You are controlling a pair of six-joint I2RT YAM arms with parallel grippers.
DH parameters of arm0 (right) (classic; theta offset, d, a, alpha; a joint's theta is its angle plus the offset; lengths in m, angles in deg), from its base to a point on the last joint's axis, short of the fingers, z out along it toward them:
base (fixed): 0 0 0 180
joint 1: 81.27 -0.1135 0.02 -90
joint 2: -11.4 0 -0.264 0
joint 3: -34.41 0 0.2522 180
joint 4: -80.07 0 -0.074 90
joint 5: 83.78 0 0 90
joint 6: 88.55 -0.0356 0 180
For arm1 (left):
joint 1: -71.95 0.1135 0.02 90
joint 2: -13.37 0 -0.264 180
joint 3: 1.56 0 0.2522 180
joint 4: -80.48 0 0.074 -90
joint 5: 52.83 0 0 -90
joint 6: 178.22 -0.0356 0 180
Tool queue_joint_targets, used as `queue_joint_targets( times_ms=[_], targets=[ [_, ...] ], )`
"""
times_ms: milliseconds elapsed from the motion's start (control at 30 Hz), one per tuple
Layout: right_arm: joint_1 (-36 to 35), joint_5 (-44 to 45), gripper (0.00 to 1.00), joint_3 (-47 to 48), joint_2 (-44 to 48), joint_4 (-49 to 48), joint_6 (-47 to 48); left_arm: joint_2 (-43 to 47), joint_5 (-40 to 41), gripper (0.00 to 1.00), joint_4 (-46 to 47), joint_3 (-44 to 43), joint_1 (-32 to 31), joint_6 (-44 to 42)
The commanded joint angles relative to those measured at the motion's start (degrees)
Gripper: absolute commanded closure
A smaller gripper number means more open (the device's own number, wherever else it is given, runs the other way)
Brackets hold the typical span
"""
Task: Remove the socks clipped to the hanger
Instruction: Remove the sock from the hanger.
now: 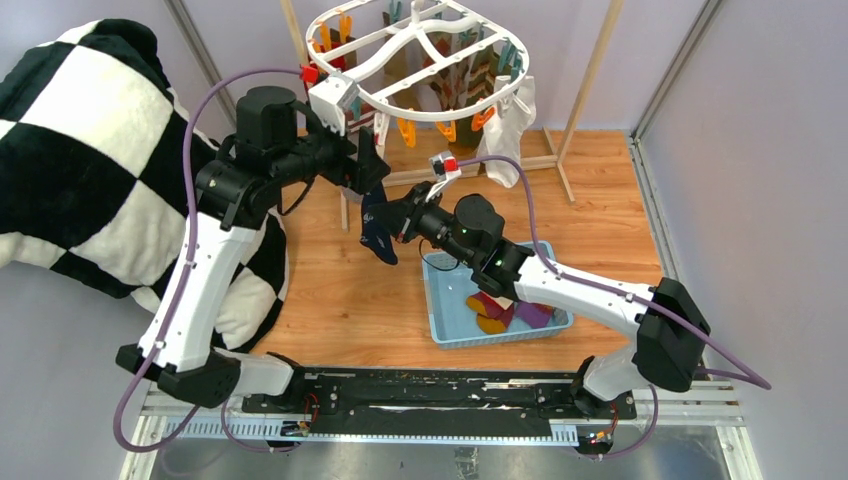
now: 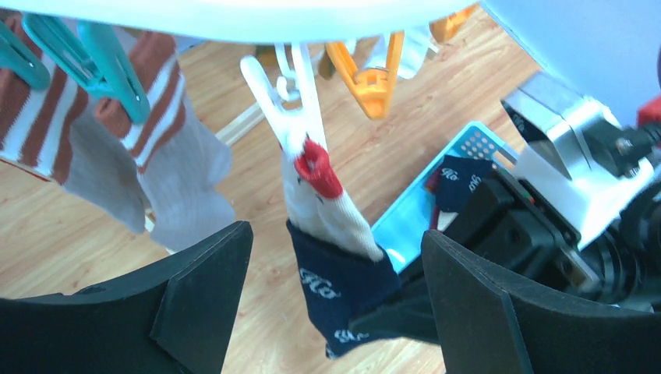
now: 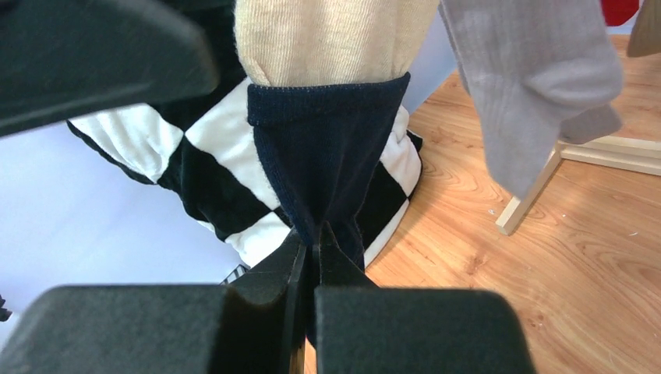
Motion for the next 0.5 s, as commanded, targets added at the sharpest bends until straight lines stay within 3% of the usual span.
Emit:
queue_joint_targets(
  times_ms=[0, 467],
  targets=[
    [-1.24, 0.3, 1.0, 2.32, -1.26, 1.47, 0.9, -3.22, 2.99, 0.16, -0.72, -4.55, -0.35, 1.85],
    [-1.45, -0.24, 1.0, 1.98, -1.5, 0.78, -0.13, -9.16, 5.47, 0.34, -0.02, -9.24, -0.36, 2.15]
  ],
)
